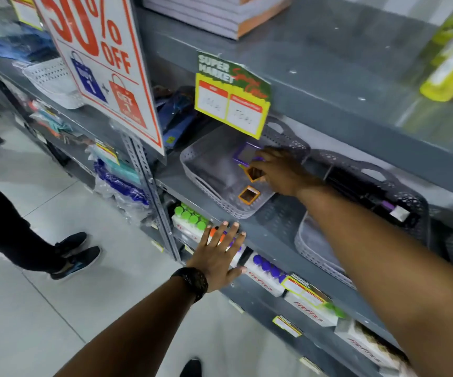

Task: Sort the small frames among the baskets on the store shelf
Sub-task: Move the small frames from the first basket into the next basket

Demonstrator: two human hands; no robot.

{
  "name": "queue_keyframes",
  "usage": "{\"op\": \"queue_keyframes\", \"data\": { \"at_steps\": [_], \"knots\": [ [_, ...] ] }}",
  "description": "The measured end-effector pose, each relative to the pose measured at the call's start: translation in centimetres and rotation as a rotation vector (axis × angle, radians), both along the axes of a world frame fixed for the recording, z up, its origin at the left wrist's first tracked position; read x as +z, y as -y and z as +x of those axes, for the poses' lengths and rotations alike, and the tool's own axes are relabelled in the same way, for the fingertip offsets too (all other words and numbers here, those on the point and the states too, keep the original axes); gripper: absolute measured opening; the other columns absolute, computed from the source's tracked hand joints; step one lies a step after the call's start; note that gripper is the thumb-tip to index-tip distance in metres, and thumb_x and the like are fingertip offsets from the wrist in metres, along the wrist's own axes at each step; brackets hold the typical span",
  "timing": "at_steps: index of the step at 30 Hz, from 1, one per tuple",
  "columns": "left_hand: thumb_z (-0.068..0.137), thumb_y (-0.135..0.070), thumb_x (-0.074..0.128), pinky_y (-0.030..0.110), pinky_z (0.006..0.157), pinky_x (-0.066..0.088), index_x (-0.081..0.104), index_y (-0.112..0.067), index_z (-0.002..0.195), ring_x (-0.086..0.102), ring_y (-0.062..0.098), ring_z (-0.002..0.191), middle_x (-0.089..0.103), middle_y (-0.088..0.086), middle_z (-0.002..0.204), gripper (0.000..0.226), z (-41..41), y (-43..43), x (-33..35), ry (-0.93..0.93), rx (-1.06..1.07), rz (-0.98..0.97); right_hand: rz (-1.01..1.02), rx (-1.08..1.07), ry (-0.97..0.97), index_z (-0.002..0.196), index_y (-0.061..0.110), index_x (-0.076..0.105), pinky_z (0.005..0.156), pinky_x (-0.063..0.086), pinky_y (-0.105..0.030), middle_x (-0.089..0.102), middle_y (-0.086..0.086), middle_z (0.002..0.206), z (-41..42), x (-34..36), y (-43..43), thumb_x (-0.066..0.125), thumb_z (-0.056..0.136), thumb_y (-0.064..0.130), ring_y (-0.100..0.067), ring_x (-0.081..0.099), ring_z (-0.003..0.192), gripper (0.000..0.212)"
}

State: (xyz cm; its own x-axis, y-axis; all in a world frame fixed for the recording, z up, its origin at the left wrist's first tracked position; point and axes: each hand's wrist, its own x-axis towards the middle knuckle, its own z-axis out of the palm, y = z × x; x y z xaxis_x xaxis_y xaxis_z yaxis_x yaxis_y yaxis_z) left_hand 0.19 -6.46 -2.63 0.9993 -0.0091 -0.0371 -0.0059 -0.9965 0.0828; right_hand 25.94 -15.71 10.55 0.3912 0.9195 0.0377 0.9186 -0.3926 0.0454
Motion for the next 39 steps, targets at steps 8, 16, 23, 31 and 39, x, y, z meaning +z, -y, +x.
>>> {"op": "queue_keyframes", "data": {
  "at_steps": [8,16,23,31,39],
  "knots": [
    [0.093,-0.068,0.032,0.058,0.119,0.011,0.015,-0.020,0.157,0.007,0.031,0.152,0.010,0.007,0.166,0.083,0.8,5.9,0.5,-0.038,-0.058,0.022,-0.097,-0.185,0.025,0.130,0.033,0.055,0.111,0.033,-0.049,0.044,-0.004,0.150,0.0,1.4,12.5,0.074,0.069,0.016,-0.035,0.036,0.140,0.065],
    [0.081,-0.077,0.014,0.056,0.121,0.003,0.013,-0.022,0.157,0.007,0.030,0.152,0.009,0.006,0.166,0.094,2.7,8.7,0.6,-0.060,-0.041,-0.008,-0.185,-0.179,-0.009,0.138,0.036,0.051,0.116,0.021,-0.047,0.032,0.002,0.158,-3.0,-0.5,21.6,0.071,0.082,0.016,-0.033,0.024,0.146,0.063],
    [0.088,-0.073,0.024,0.061,0.117,0.016,0.030,-0.019,0.154,0.027,0.035,0.147,0.028,0.010,0.161,0.085,3.0,8.8,-0.1,0.019,-0.057,-0.034,-0.262,-0.116,-0.096,0.133,0.043,0.052,0.116,0.018,-0.043,0.029,0.001,0.160,-3.2,-4.2,21.5,0.073,0.082,0.019,-0.028,0.018,0.149,0.061],
    [0.089,-0.074,0.014,0.060,0.119,0.007,0.017,-0.024,0.157,0.008,0.030,0.152,0.013,0.004,0.166,0.085,1.6,7.3,-0.2,0.000,-0.027,-0.027,-0.187,-0.135,-0.073,0.140,0.031,0.050,0.113,0.025,-0.039,0.038,0.002,0.155,-2.6,-4.1,20.8,0.072,0.079,0.008,-0.026,0.030,0.144,0.069],
    [0.080,-0.081,-0.010,0.058,0.120,-0.002,-0.002,-0.035,0.156,-0.007,0.027,0.152,-0.006,-0.001,0.166,0.089,0.8,1.6,0.9,-0.059,0.080,-0.002,0.239,-0.151,-0.094,0.140,0.019,0.052,0.113,0.034,-0.038,0.052,-0.008,0.145,-1.9,0.9,12.2,0.071,0.084,0.028,-0.029,0.049,0.131,0.060]
  ]
}}
